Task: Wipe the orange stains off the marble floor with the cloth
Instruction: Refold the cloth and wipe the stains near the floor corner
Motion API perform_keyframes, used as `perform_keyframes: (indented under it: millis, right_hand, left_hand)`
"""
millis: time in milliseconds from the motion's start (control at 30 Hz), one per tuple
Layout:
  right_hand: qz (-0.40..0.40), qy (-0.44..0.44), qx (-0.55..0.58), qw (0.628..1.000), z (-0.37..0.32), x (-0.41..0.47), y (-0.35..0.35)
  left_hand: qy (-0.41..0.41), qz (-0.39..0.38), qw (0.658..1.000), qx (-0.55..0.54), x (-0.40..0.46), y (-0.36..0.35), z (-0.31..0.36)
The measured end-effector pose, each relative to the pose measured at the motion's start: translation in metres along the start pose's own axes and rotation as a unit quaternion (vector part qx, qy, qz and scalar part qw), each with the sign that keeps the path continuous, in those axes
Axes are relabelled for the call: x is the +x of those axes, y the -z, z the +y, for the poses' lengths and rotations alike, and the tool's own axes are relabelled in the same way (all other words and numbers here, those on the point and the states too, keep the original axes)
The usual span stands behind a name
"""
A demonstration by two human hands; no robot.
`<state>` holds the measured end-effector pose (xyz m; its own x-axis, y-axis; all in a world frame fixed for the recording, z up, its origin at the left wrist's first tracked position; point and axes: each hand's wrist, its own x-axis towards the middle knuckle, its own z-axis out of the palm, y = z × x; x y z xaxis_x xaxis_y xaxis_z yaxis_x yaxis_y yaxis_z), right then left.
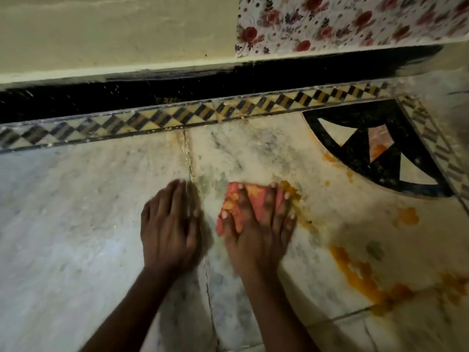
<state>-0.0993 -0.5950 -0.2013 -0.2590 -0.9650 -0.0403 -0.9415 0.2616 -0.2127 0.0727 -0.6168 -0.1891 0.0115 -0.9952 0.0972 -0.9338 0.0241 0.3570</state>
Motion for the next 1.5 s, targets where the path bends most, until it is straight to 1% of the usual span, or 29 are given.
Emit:
perform_keyframes:
  millis: [67,100,200,300,333,367,433,500,533,600,667,733,767,800,867,933,967,1000,1033,1100,1167,1200,1233,1267,1333,1400,1433,1467,1500]
  right_hand:
    - [-0.019,0.076,-0.015,0.997,0.017,-0.030,0.004]
    - [-0.026,0.080,-0.019,0.996,0.029,-0.044,0.008]
    - [-0.015,-0.010,-0.028,0.999,0.054,-0.035,0.008]
    - [0.000,-0.106,0.001,0.994,0.028,0.030,0.000]
    - [-0.016,-0.112,0.011,0.994,0.010,0.048,-0.002]
    - [-0.027,-0.092,0.014,0.995,-0.009,0.058,-0.002]
    - [-0.035,0.004,0.001,0.999,-0.027,0.042,-0.002]
    - [-0.043,0.091,-0.006,0.995,-0.016,0.000,0.008]
    - [-0.045,0.101,-0.007,0.994,0.000,-0.018,0.010]
    - [-0.034,0.037,-0.029,0.998,0.036,-0.031,0.010]
    - [-0.009,-0.095,-0.035,0.995,0.048,0.001,0.006]
    - [-0.005,-0.197,0.013,0.980,0.025,0.058,-0.001]
    - [-0.020,-0.209,0.032,0.977,0.004,0.085,-0.001]
    - [-0.038,-0.183,0.032,0.982,-0.018,0.105,-0.002]
    - [-0.060,-0.045,0.009,0.997,-0.048,0.107,-0.002]
    - [-0.067,0.089,-0.006,0.994,-0.044,0.067,0.003]
    - [-0.062,0.117,-0.010,0.991,-0.031,0.046,0.007]
    - [-0.064,0.110,-0.012,0.992,-0.011,0.031,0.010]
    - [-0.064,0.072,-0.023,0.995,0.007,0.028,0.012]
    - [-0.059,-0.053,-0.040,0.996,0.028,0.056,0.012]
    - [-0.045,-0.176,-0.008,0.983,0.012,0.110,0.009]
    - [-0.045,-0.212,0.027,0.976,-0.007,0.140,0.005]
    - [-0.054,-0.217,0.052,0.973,-0.030,0.163,0.003]
    - [-0.068,-0.190,0.057,0.978,-0.054,0.178,-0.001]
    - [-0.095,-0.063,0.035,0.993,-0.090,0.170,-0.008]
    - [-0.099,0.066,0.020,0.993,-0.098,0.124,-0.006]
    - [-0.097,0.107,0.013,0.989,-0.087,0.100,-0.003]
    - [-0.099,0.114,0.007,0.989,-0.068,0.085,-0.001]
    - [-0.104,0.086,-0.002,0.991,-0.045,0.082,0.003]
  left_hand:
    - [-0.014,0.002,1.000,0.025,0.043,0.002,-0.014]
    - [-0.020,0.000,0.999,0.039,0.064,0.003,-0.021]
    - [0.018,0.005,0.999,0.043,0.094,-0.005,-0.037]
    - [0.019,0.012,0.999,0.034,0.093,-0.012,-0.036]
    - [0.016,0.012,0.999,0.029,0.091,-0.011,-0.035]
    - [0.017,0.013,0.999,0.029,0.093,-0.008,-0.035]
    - [0.020,0.014,0.999,0.032,0.094,-0.005,-0.033]
    - [0.038,0.019,0.999,0.031,0.093,0.000,-0.031]
    - [0.057,0.024,0.998,0.031,0.093,0.001,-0.030]
    - [0.089,0.032,0.995,0.039,0.092,-0.001,-0.032]
    - [0.101,0.039,0.993,0.041,0.092,-0.004,-0.035]
    - [0.095,0.044,0.994,0.037,0.093,-0.008,-0.037]
    - [0.093,0.047,0.994,0.032,0.093,-0.008,-0.038]
    - [0.095,0.048,0.994,0.028,0.094,-0.008,-0.038]
    - [0.101,0.045,0.993,0.033,0.095,-0.007,-0.037]
    - [0.102,0.036,0.994,0.031,0.095,-0.005,-0.034]
    - [0.104,0.032,0.994,0.030,0.096,-0.003,-0.034]
    - [0.104,0.029,0.994,0.030,0.097,-0.003,-0.035]
    - [0.102,0.024,0.994,0.031,0.097,-0.003,-0.035]
    - [0.091,0.013,0.995,0.032,0.096,-0.004,-0.036]
    - [0.077,0.012,0.997,0.027,0.097,-0.004,-0.037]
    - [0.073,0.015,0.997,0.026,0.098,-0.005,-0.037]
    - [0.073,0.015,0.997,0.025,0.098,-0.006,-0.037]
    - [0.072,0.015,0.997,0.025,0.097,-0.007,-0.039]
    - [0.071,0.012,0.997,0.029,0.096,-0.010,-0.040]
    - [0.070,0.008,0.997,0.027,0.098,-0.009,-0.040]
    - [0.075,0.009,0.997,0.024,0.098,-0.009,-0.040]
    - [0.078,0.010,0.997,0.022,0.099,-0.008,-0.040]
    - [0.080,0.011,0.997,0.021,0.099,-0.008,-0.039]
